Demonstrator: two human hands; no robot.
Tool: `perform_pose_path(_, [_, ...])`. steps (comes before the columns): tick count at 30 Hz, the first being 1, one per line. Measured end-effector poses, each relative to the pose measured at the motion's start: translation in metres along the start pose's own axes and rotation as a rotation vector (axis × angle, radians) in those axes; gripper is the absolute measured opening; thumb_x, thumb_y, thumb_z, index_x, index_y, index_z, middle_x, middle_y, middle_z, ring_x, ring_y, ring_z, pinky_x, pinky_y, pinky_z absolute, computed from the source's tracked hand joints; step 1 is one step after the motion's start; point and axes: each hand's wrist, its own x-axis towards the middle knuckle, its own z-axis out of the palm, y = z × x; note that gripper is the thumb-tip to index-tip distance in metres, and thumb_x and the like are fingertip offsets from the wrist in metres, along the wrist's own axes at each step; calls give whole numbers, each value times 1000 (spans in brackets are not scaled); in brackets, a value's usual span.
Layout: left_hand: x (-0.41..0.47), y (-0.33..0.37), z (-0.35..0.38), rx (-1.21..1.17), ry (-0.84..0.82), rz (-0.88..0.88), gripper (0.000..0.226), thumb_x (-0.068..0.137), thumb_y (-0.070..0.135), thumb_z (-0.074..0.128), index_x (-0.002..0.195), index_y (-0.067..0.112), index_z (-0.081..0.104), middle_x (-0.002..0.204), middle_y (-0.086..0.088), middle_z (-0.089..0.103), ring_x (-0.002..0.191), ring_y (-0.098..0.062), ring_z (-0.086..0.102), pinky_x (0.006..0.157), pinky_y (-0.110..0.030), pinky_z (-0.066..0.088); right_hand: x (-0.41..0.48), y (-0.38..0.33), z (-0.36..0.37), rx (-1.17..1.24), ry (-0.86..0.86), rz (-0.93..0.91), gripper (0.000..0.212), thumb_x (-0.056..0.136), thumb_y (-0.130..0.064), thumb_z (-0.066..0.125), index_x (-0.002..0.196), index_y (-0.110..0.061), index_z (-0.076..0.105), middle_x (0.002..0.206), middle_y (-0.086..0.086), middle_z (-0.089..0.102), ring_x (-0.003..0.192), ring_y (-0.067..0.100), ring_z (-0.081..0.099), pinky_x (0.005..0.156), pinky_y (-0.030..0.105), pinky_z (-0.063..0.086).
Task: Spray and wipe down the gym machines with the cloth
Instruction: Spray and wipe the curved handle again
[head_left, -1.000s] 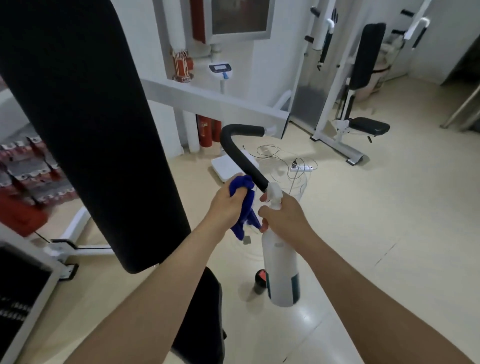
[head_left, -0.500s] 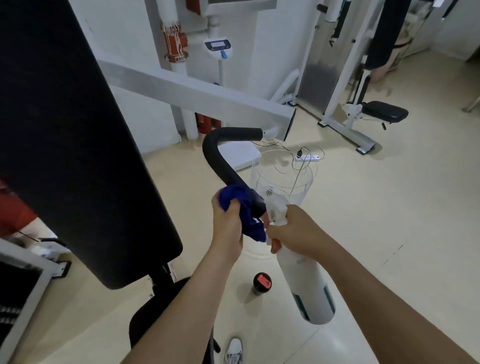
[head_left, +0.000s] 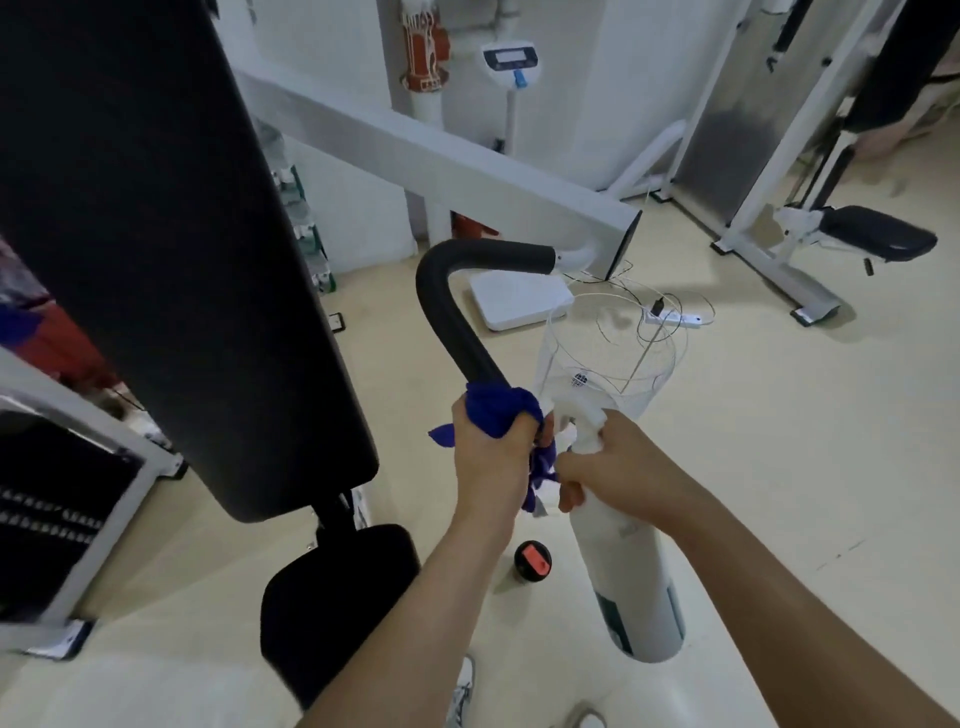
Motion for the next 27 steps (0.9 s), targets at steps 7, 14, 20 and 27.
perform_pose_path(7, [-23,19,7,753,163,63,58,84,36,64,129,13,34,88,2,61,78,-19,62,66,-32,50,-9,20,-25,-64,-125,-97,22,75,-4,54,92,-16,61,51,4,65,56,20,69,62,29,53])
perform_pose_path(14, [-68,52,3,1154,350,814,57,86,19,66,135,23,37,113,-1,59,93,-17,57,72,-27,46,-15,28,-48,-27,-161,-192,23,80,0,53,92,-18,59,52,6,64,59,22,70,67,31,54])
perform_pose_path(20, [-4,47,4,1644,-3,882,47,83,33,63,127,29,47,110,0,62,110,-24,53,109,-42,30,-19,30,-50,-1,-166,-190,25,79,1,50,95,-16,57,52,6,62,64,28,71,65,33,55])
perform_pose_path(27, [-37,-20,-15,1448,-577,742,53,76,3,63,120,31,61,97,5,67,97,-20,62,96,-36,47,-10,32,-50,74,-68,-170,26,77,1,54,94,-18,60,57,12,66,64,32,70,70,42,58])
